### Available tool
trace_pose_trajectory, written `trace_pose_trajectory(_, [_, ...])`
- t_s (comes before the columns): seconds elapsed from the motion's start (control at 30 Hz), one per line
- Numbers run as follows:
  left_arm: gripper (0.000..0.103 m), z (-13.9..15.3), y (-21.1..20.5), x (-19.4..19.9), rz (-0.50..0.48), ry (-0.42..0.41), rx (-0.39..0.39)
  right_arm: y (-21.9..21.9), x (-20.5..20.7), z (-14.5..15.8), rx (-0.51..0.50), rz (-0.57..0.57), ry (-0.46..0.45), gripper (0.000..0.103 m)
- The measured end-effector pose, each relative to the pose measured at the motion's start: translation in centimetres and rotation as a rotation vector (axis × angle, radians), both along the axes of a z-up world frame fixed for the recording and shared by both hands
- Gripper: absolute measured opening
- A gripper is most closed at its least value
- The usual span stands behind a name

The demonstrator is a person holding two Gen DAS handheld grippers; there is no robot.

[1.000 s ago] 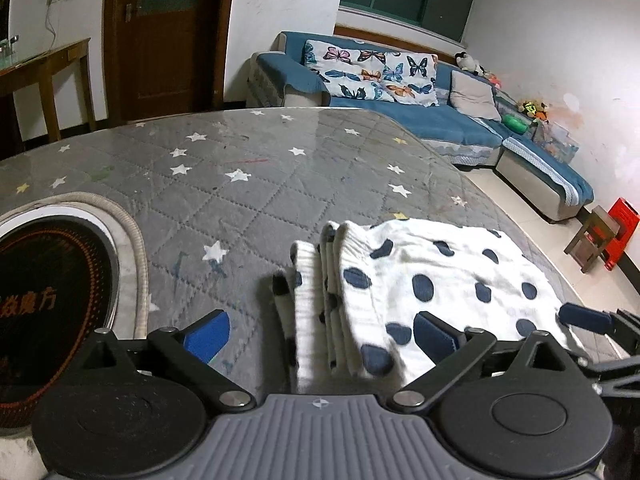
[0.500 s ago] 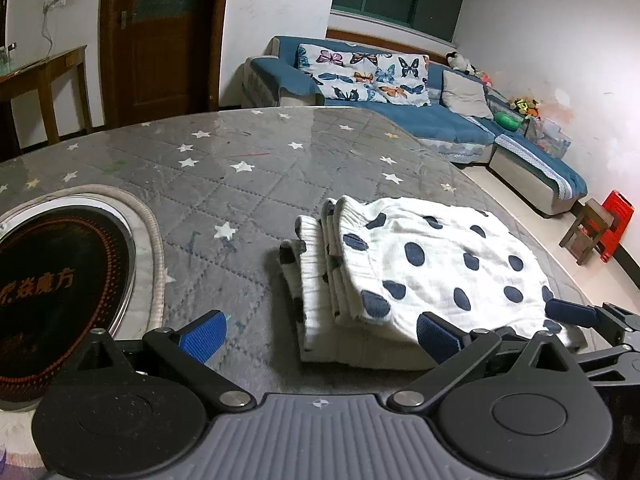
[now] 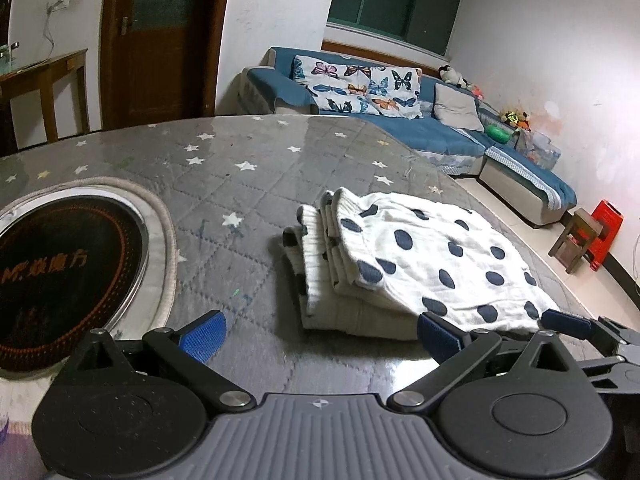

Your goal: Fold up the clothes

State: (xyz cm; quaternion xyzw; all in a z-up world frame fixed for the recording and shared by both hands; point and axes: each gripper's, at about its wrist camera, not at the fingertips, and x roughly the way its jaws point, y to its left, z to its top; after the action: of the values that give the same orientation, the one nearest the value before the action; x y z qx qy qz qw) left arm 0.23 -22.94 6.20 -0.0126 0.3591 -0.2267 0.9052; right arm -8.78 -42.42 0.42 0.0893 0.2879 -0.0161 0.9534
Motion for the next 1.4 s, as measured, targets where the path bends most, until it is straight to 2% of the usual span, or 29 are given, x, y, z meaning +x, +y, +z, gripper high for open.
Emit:
trace_pose_trajectory(0.53, [0.103,-1.2,2.3,-3.6,0.006,-0.030,0.054,3.2,-2.5,-0.7,-0.046,-0.073,-0.014,0.103])
trace_pose_trajectory(0.63, [0.103,-1.4,2.7,-4.3,0.002,-0.032,0.044,3.6,-2.9,-0.8,-0.050,-0.095,-0.019,0.103])
trace_pose_trajectory(0.87, [0.103,-2.0,2.8,-5.4,0.003,-0.038,0.056,3.7,-3.4,-1.2,-0.021,-0.167,-0.009,0.103])
trace_pose_trajectory(1.4, [0.103,-2.7,2.7,-6.8,-0.011,-0.028,0.057,4.6,-3.9,-1.2,-0.058,-0.181,0.020,0.103])
